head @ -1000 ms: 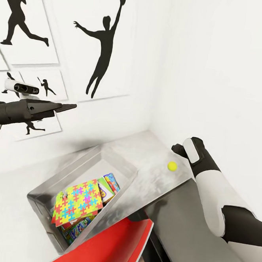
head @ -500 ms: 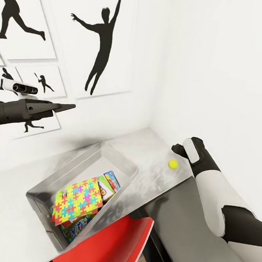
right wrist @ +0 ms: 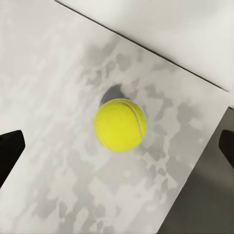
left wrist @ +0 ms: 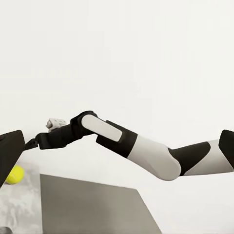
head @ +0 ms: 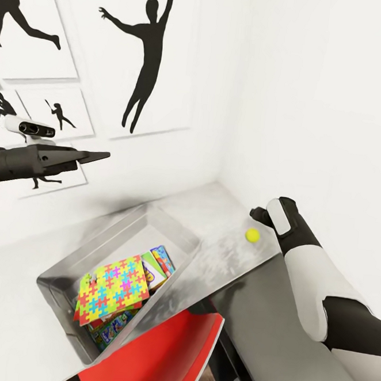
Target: Put all the toys in the child's room - the three board games (two on the bed and one on the table), the two jigsaw puzzles on the table, and the tennis ball on the table - inside the toy box on the table in the child's room.
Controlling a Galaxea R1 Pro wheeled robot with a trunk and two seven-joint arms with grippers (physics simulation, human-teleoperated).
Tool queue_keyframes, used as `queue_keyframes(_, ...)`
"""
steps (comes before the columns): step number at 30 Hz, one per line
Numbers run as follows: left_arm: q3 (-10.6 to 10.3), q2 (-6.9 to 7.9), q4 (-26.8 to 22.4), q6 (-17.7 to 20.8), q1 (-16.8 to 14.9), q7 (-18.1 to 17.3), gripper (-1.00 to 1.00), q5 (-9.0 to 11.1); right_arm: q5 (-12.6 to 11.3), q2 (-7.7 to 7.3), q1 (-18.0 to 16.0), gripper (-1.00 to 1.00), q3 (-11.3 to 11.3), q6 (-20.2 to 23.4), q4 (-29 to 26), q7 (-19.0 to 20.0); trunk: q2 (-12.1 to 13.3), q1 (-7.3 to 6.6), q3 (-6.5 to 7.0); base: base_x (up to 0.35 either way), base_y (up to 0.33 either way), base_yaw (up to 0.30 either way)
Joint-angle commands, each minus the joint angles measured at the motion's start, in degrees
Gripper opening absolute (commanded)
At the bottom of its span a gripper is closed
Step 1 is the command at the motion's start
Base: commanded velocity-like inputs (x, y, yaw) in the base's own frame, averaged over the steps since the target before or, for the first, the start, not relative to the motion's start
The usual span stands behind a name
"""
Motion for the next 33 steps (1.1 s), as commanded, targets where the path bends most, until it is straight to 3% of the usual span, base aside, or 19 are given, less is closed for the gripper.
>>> queue_keyframes(1,0.07,0.02,0.00,0.45,-0.06,-0.06,1.00,0.15,-0.61,-0.02,-0.13,1.00,0.02,0.11,-0.07,-0.51,-0.11,0.03,-0.20,0.000,0.000,0.000)
queue_keyframes(18,0.64,0.00,-0.08,0.45,0.01,-0.10,1.00,0.18,-0.51,-0.17,-1.14,1.00,0.04,0.15,-0.50,-0.52,-0.11,0.03,-1.78,0.000,0.000,0.000)
queue_keyframes(25,0.58,0.00,-0.08,0.45,0.02,-0.09,1.00,0.18,-0.73,-1.35,-1.32,1.00,0.04,0.22,-0.44,-0.41,-0.11,0.03,-2.43,0.000,0.000,0.000)
queue_keyframes(33,0.57,-0.06,-0.08,0.45,0.03,-0.14,1.00,0.18,-0.77,-1.61,-1.33,1.00,0.02,0.24,-0.35,-0.36,-0.11,0.03,-3.17,0.000,0.000,0.000)
